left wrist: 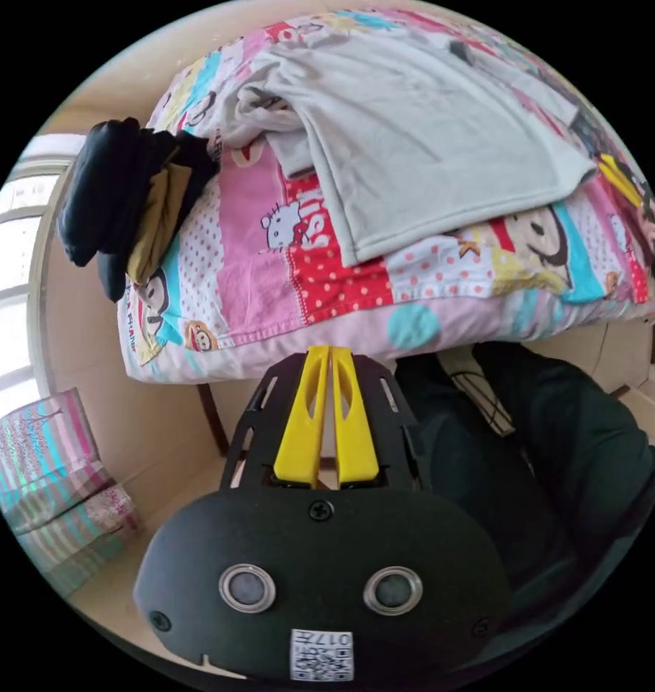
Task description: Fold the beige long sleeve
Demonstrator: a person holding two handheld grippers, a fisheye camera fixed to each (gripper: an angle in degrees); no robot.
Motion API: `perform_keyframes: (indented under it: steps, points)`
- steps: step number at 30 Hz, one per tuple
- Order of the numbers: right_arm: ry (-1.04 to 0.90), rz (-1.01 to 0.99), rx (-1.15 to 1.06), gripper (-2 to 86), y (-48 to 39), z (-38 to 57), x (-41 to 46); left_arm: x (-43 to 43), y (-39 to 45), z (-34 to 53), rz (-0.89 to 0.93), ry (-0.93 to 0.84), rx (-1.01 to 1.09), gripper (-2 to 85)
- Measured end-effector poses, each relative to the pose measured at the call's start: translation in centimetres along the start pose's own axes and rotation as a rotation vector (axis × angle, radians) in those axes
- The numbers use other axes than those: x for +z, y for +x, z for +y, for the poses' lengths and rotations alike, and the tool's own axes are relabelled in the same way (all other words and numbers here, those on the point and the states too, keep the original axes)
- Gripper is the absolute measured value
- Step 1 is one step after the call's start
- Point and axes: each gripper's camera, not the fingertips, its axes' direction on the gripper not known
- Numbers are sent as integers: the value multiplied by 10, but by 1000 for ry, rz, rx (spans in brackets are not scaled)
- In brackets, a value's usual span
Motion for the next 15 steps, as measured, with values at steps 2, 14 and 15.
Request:
perform_keyframes:
  steps: [2,14,15]
  points:
    - [60,9,-42,107,-8,0,-17,-40,-32,-10,140,215,-43,-5]
    - [428,247,-134,161,-33,-62,-33,-8,-27,-232,604,460,46,-4]
    - [422,281,-126,160,-27,-69,-27,13,-25,-239,667,398,32,-4]
